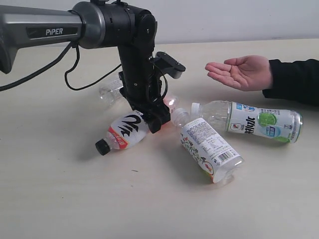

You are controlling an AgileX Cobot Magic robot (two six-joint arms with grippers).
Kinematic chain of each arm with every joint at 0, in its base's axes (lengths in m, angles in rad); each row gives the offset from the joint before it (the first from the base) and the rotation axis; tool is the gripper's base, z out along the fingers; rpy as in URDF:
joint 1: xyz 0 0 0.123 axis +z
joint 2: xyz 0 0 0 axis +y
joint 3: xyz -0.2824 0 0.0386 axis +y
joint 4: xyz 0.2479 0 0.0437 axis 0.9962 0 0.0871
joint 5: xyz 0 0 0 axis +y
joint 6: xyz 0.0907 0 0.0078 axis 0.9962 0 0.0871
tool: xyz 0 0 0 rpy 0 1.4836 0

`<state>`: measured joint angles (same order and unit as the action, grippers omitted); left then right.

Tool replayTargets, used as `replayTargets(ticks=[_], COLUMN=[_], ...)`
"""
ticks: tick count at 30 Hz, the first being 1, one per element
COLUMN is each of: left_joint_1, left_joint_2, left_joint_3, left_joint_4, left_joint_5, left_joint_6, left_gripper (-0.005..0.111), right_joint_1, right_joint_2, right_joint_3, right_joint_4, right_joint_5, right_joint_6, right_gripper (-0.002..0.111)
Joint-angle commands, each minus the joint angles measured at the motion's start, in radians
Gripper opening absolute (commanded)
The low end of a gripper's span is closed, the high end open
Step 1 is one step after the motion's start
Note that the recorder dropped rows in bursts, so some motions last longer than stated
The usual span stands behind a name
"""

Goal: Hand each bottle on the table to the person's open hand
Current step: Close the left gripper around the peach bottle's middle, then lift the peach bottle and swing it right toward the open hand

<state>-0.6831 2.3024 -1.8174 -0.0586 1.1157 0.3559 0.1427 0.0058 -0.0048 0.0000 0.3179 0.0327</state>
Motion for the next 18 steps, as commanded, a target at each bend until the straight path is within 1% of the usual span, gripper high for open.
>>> replayTargets(ticks=[1,4,5,6,7,8,10,11,12,13,16,18], left_joint_1=[0.0,0.006,0.008,0.008,0.008,0.008,0.008,0.008,0.008,0.008,0.012,0.012], left_joint_2=[-0.004,-0.004,-0.004,-0.004,0.0,0.0,0.006,0.006,0.006,0.004,-0.025,-0.055], left_joint_3=[-0.006,-0.006,-0.006,-0.006,-0.006,-0.006,-0.006,-0.006,-0.006,-0.006,-0.009,-0.022], left_joint_4=[0.004,0.004,0.004,0.004,0.006,0.008,0.017,0.024,0.041,0.059,0.181,0.186], left_joint_5=[-0.004,-0.004,-0.004,-0.004,-0.006,-0.003,0.02,0.024,0.037,0.039,0.032,0.032], left_joint_6=[-0.005,-0.023,-0.055,-0.062,-0.066,-0.066,-0.066,-0.066,-0.073,-0.091,-0.208,-0.246], left_gripper=[0.071,0.068,0.062,0.058,0.05,0.046,0.028,0.022,0.009,0.002,0.0,0.0], right_joint_1=[-0.004,-0.004,-0.004,-0.004,-0.004,-0.004,-0.004,-0.004,-0.004,-0.004,-0.004,-0.004], right_joint_2=[-0.006,-0.006,-0.006,-0.006,-0.006,-0.006,-0.006,-0.006,-0.006,-0.006,-0.006,-0.006], right_joint_3=[0.005,0.005,0.005,0.005,0.005,0.005,0.005,0.005,0.005,0.005,0.005,0.005], right_joint_4=[0.0,0.0,0.0,0.0,0.0,0.0,0.0,0.0,0.0,0.0,0.0,0.0], right_joint_5=[-0.006,-0.006,-0.006,-0.006,-0.006,-0.006,-0.006,-0.006,-0.006,-0.006,-0.006,-0.006], right_joint_6=[-0.003,-0.001,-0.001,-0.001,-0.003,-0.003,-0.003,-0.003,-0.001,-0.001,-0.004,-0.004], right_gripper=[0.0,0.0,0.0,0.0,0.0,0.0,0.0,0.0,0.0,0.0,0.0,0.0])
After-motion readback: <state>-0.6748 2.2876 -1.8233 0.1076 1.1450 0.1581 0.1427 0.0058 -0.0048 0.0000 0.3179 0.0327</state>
